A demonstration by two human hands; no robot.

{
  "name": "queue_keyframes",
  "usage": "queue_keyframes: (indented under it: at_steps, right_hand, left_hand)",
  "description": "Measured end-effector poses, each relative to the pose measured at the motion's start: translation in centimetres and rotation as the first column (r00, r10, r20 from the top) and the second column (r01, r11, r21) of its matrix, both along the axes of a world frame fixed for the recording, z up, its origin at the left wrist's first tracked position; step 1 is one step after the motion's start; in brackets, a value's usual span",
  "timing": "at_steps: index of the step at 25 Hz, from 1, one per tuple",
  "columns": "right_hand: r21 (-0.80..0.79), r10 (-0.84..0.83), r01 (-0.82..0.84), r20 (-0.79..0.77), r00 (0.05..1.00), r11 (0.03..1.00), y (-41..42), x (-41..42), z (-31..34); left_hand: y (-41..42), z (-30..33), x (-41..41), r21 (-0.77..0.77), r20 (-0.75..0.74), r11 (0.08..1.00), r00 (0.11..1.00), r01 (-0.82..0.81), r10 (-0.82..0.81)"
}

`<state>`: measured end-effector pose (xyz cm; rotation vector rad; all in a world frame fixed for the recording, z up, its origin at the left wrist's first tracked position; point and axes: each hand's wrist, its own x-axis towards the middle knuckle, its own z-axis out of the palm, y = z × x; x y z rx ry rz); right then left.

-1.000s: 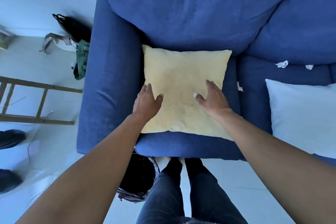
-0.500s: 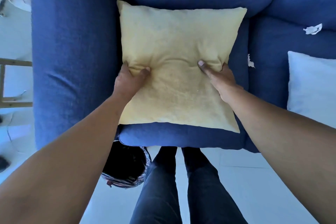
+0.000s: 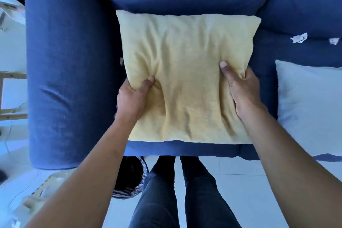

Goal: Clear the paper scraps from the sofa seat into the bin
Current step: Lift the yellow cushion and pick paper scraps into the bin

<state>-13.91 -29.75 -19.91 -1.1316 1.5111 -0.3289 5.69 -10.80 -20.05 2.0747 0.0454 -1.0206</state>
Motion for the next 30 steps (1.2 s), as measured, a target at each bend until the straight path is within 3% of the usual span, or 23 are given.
queue_keyframes:
  at_steps: [4,8,11,13,15,18,21,24,27,30]
  right_hand:
    - [-0.076,-0.016,0.002,-0.188,0.982,0.997,-0.5,-4.2,-1.4]
    - [0.038,0.176,-0.177,-0.434,0.884,0.984,-0.9,-5.2,-4.4]
    - [0.010,0.211,-0.236,-0.485,0.849,0.972,-1.4,-3.5,-4.2]
    - [-0.119,0.193,-0.292,-0.512,0.837,0.949,-1.5,-1.9,-3.0]
    - [-0.233,0.247,-0.417,-0.526,0.814,0.879,-0.7,0.2,-1.6]
    - [-0.275,0.444,-0.584,-0.433,0.785,0.764,1.5,4.3,0.1]
    - [-0.315,0.676,-0.786,-0.400,0.619,0.532,4.2,9.1,-0.8]
    - [-0.301,0.810,-0.887,-0.379,0.447,0.349,6.7,13.5,-3.0]
    - [-0.309,0.874,-0.914,-0.327,0.361,0.262,9.0,17.0,-4.7]
    - [-0.288,0.902,-0.927,-0.288,0.323,0.240,11.4,19.6,-7.1]
  left_hand:
    - [-1.3,-1.4,-3.7,0.066,0.020,0.994,0.995,0.092,-0.094]
    - [-2.0,-5.4,-4.6,0.183,-0.186,0.933,0.943,0.311,-0.278]
    - [-1.8,-5.0,-3.5,0.210,-0.178,0.936,0.952,0.284,-0.249]
    - [-0.7,-4.0,-2.9,0.213,-0.128,0.942,0.963,0.259,-0.236]
    - [1.4,-3.7,-2.6,0.222,-0.045,0.955,0.981,0.196,-0.191]
    - [4.6,-4.0,-2.6,0.244,0.076,0.966,0.992,0.082,-0.103]
    - [7.7,-5.1,-2.7,0.332,0.196,0.941,0.981,-0.065,-0.001]
    - [10.1,-7.5,-2.7,0.422,0.161,0.867,0.963,-0.265,0.216]
    - [11.8,-10.2,-2.2,0.445,0.129,0.760,0.874,-0.473,0.469]
    - [12.5,-13.4,-1.5,0.381,0.094,0.669,0.746,-0.638,0.659]
